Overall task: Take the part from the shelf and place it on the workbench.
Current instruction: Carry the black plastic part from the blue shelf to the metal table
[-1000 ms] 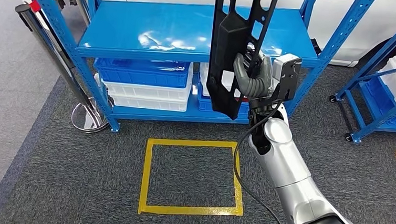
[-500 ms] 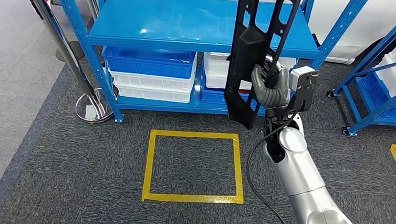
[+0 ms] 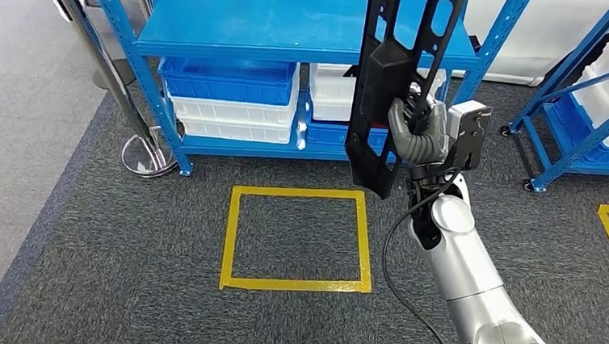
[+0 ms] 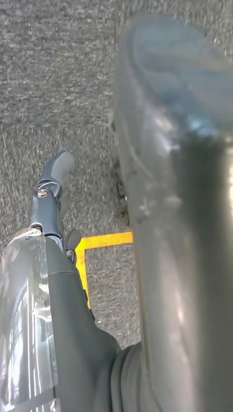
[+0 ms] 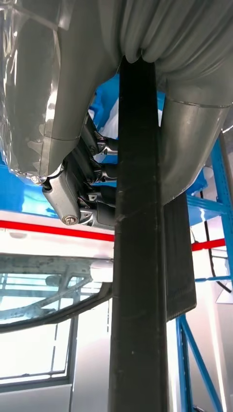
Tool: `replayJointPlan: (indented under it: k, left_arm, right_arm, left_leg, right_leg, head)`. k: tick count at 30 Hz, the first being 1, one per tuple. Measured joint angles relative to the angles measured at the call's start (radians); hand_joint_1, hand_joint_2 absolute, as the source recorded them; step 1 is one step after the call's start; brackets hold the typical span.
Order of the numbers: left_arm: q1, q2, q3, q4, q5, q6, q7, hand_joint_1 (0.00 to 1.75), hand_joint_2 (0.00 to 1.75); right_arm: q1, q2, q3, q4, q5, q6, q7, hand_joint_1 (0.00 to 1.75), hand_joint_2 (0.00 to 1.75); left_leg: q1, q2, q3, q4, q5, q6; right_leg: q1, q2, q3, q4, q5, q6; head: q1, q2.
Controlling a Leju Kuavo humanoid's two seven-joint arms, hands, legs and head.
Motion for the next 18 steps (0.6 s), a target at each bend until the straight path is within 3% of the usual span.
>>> replayJointPlan:
  k: [2, 4, 5, 6, 8, 9, 10, 11, 13, 15, 16, 18]
  left_arm:
    - [-0.002, 0.003, 0.000, 0.000, 0.001, -0.002, 0.002, 0.00, 0.00]
    - [-0.002, 0.005, 0.000, 0.000, 0.001, -0.007, 0.006, 0.00, 0.00]
    - [-0.003, 0.007, 0.000, 0.000, 0.000, -0.010, 0.008, 0.00, 0.00]
    - [-0.004, 0.008, 0.000, 0.000, -0.001, -0.012, 0.009, 0.00, 0.00]
    - [-0.006, 0.010, -0.001, 0.000, -0.005, -0.015, 0.012, 0.00, 0.00]
    - [-0.007, 0.011, -0.001, 0.000, -0.007, -0.015, 0.012, 0.00, 0.00]
    - [-0.007, 0.011, -0.001, 0.000, -0.009, -0.016, 0.013, 0.00, 0.00]
    - [-0.008, 0.012, -0.001, 0.000, -0.011, -0.017, 0.014, 0.00, 0.00]
    - [-0.009, 0.012, -0.002, 0.000, -0.012, -0.018, 0.016, 0.00, 0.00]
    - [-0.010, 0.012, -0.002, 0.000, -0.013, -0.018, 0.019, 0.00, 0.00]
    - [-0.010, 0.012, -0.002, 0.000, -0.013, -0.018, 0.019, 0.00, 0.00]
    - [-0.010, 0.012, -0.002, 0.000, -0.014, -0.018, 0.021, 0.00, 0.00]
  right_arm:
    - [0.000, -0.001, -0.002, -0.004, 0.000, 0.000, -0.001, 1.75, 1.75]
    - [0.000, -0.001, -0.003, -0.004, 0.000, 0.002, -0.001, 1.75, 1.75]
    - [0.000, -0.002, -0.004, -0.004, 0.000, 0.002, -0.001, 1.75, 1.75]
    - [0.000, -0.002, -0.004, -0.004, 0.000, 0.002, -0.001, 1.75, 1.75]
    - [0.000, -0.004, -0.004, -0.003, 0.000, 0.002, -0.002, 1.75, 1.75]
    - [0.001, -0.004, -0.004, -0.003, 0.000, 0.002, -0.002, 1.75, 1.75]
    - [0.002, -0.004, -0.004, -0.003, -0.001, 0.002, -0.002, 1.75, 1.75]
    - [0.003, -0.004, -0.004, -0.003, 0.001, -0.001, -0.002, 1.75, 1.75]
    - [0.004, -0.004, -0.004, -0.007, 0.012, -0.014, -0.008, 1.75, 1.75]
    - [0.008, -0.004, -0.005, -0.019, 0.029, -0.037, -0.020, 1.75, 1.75]
    - [0.013, -0.004, -0.006, -0.027, 0.039, -0.051, -0.030, 1.75, 1.75]
    - [0.031, -0.003, -0.008, -0.045, 0.056, -0.078, -0.047, 1.75, 1.75]
  left_leg:
    - [-0.006, -0.001, 0.029, -0.060, -0.009, 0.009]
    - [-0.003, 0.003, 0.016, -0.068, 0.013, 0.021]
    - [-0.001, 0.005, 0.007, -0.072, 0.027, 0.029]
    - [0.002, 0.008, -0.005, -0.076, 0.042, 0.037]
    - [0.002, 0.010, -0.036, -0.076, 0.069, 0.044]
    - [0.002, 0.010, -0.054, -0.074, 0.082, 0.044]
    - [0.002, 0.010, -0.072, -0.072, 0.094, 0.042]
    - [0.003, 0.011, -0.091, -0.068, 0.106, 0.040]
    - [0.005, 0.011, -0.127, -0.056, 0.126, 0.032]
    - [0.003, 0.010, -0.153, -0.044, 0.144, 0.021]
    - [0.003, 0.009, -0.159, -0.043, 0.153, 0.016]
    - [0.003, 0.007, -0.165, -0.051, 0.177, 0.003]
  right_leg:
    - [-0.002, -0.001, -0.005, -0.006, 0.021, 0.012]
    - [-0.002, 0.001, -0.011, -0.009, 0.027, 0.024]
    - [-0.002, 0.004, -0.018, 0.004, 0.003, 0.030]
    - [-0.003, 0.006, -0.027, 0.035, -0.040, 0.034]
    - [-0.006, 0.007, -0.052, 0.151, -0.147, 0.042]
    - [-0.007, 0.007, -0.061, 0.214, -0.177, 0.046]
    - [-0.008, 0.007, -0.062, 0.261, -0.181, 0.049]
    - [-0.010, 0.007, -0.048, 0.277, -0.161, 0.051]
    - [-0.014, 0.007, 0.028, 0.211, -0.109, 0.053]
    - [-0.012, 0.008, 0.133, 0.071, -0.125, 0.046]
    - [-0.009, 0.009, 0.163, 0.021, -0.143, 0.039]
    - [-0.004, 0.010, 0.171, -0.013, -0.149, 0.021]
  head:
    - [0.000, 0.000]
    - [0.000, 0.000]
    - [0.001, 0.000]
    - [0.002, 0.000]
    - [0.003, 0.000]
    - [0.003, 0.000]
    - [0.003, 0.000]
    - [0.003, 0.000]
    - [0.003, 0.000]
    - [0.003, 0.000]
    - [0.003, 0.000]
    - [0.004, 0.000]
